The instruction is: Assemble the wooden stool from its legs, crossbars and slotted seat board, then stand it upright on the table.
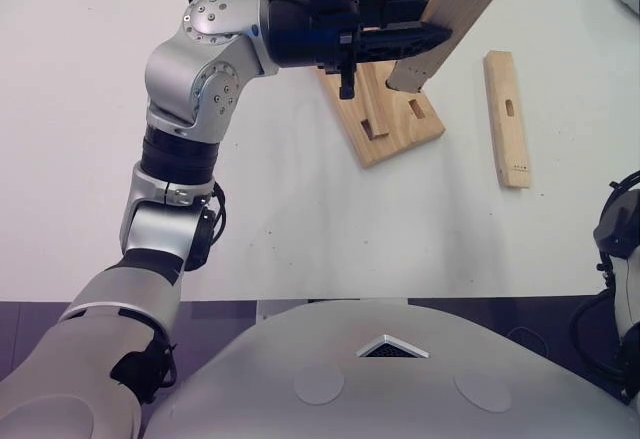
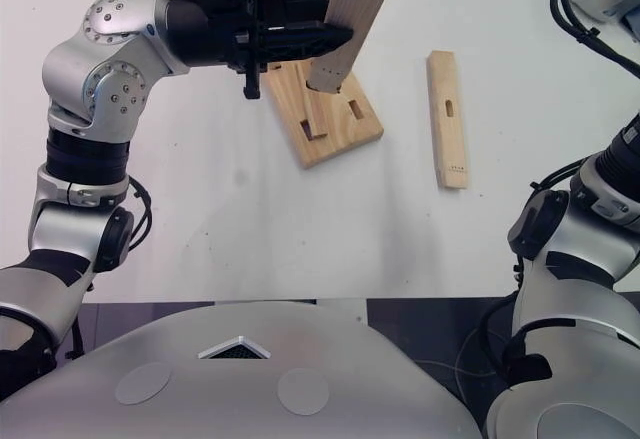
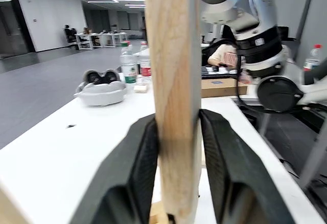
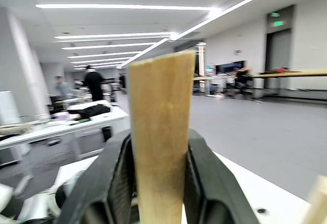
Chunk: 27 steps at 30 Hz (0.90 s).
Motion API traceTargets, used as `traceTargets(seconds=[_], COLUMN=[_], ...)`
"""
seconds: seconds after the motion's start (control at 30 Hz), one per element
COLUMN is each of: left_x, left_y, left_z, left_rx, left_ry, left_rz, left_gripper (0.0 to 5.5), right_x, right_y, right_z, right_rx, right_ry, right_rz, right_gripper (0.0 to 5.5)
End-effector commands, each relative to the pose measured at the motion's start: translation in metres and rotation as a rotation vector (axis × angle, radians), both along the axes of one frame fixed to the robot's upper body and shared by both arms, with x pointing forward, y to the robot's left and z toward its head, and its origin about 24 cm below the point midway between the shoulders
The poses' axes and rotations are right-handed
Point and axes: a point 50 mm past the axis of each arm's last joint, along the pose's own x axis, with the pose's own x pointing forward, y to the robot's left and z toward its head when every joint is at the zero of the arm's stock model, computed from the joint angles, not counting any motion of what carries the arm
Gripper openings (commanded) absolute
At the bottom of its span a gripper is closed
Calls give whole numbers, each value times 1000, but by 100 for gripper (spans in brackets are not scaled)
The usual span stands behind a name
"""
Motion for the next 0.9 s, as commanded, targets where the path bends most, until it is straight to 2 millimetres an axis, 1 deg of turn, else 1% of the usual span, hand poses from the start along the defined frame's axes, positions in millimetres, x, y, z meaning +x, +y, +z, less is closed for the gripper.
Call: traceTargets(seconds=[0.03, 0.1, 0.23, 0.27, 0.37, 0.43, 0.47, 0.53, 0.57, 0.63, 0.7, 0.8, 0.9], left_x=[18, 16, 7, 5, -2, -6, -7, -9, -10, -10, -8, -4, -2], left_y=[42, 43, 48, 50, 57, 62, 65, 67, 66, 64, 64, 67, 68], left_z=[-2, -2, -4, -5, -8, -13, -16, -29, -37, -45, -47, -47, -47], left_rx=[3, 1, -5, -6, 0, 6, 19, 84, 128, 159, 147, 141, 136], left_ry=[32, 41, 61, 66, 69, 69, 64, 42, 23, 3, 2, 2, 3], left_rz=[431, 432, 436, 439, 480, 552, 589, 659, 688, 726, 758, 795, 802], left_gripper=[214, 242, 304, 310, 358, 389, 410, 445, 449, 449, 449, 449, 449], right_x=[-4, -6, -5, -4, -2, -5, -7, -9, -10, -13, -15, -16, -16], right_y=[3, 4, -2, -5, -20, -29, -31, -32, -30, -26, -23, -23, -23], right_z=[-23, -21, -21, -23, -38, -50, -53, -58, -61, -67, -76, -85, -90], right_rx=[-48, -52, -49, -71, -165, -181, -181, -162, -152, -147, -150, -173, -171], right_ry=[129, 128, 137, 139, 194, 255, 274, 304, 317, 337, 354, 362, 347], right_rz=[-118, -135, -229, -271, -424, -497, -517, -534, -532, -519, -518, -559, -588], right_gripper=[105, 105, 105, 105, 105, 105, 105, 105, 105, 105, 105, 105, 105])
